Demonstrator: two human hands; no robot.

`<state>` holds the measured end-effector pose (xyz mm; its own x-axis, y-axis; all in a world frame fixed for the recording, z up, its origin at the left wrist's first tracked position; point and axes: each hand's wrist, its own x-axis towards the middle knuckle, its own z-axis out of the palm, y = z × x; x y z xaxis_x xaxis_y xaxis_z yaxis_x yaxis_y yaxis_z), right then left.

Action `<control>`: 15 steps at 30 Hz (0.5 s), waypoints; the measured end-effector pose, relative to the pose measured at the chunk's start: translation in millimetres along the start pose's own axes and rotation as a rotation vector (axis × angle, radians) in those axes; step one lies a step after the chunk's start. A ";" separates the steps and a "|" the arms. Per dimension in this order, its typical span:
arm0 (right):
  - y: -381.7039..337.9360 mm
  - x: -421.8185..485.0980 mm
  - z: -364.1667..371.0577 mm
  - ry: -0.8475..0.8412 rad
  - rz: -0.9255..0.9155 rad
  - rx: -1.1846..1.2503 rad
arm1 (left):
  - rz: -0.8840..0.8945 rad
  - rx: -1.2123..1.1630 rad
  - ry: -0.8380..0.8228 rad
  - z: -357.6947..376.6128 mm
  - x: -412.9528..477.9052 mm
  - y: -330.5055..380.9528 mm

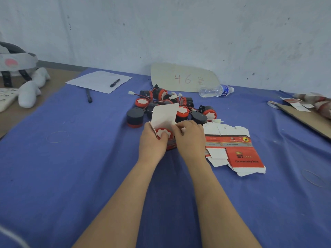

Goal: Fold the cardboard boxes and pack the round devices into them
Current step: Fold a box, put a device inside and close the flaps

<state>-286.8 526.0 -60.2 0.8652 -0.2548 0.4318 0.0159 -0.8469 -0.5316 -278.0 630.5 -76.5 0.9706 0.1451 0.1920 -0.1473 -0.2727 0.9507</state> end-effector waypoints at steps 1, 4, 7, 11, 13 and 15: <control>-0.2 -0.7 -0.4 0.004 0.009 0.027 | 0.000 -0.001 -0.002 0.0 -0.1 -0.2; -4.2 -2.6 -0.5 -0.013 0.014 0.063 | 0.004 0.001 0.002 -0.2 0.3 -0.8; -7.8 -2.1 0.8 -0.063 0.028 0.011 | 0.008 0.003 0.001 -0.1 1.4 -0.7; -8.5 -0.9 -0.4 -0.107 0.046 -0.019 | 0.009 -0.013 -0.012 0.4 0.8 -1.2; -8.0 0.6 -1.0 -0.134 0.052 -0.007 | 0.008 -0.011 -0.017 0.0 0.5 -1.3; -7.3 3.5 -1.5 -0.150 0.069 0.010 | 0.010 -0.004 -0.018 -0.3 0.3 -1.1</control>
<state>-284.6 530.5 -53.7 0.9294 -0.2393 0.2811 -0.0420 -0.8251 -0.5635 -277.7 631.2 -77.4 0.9723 0.1255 0.1970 -0.1576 -0.2698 0.9499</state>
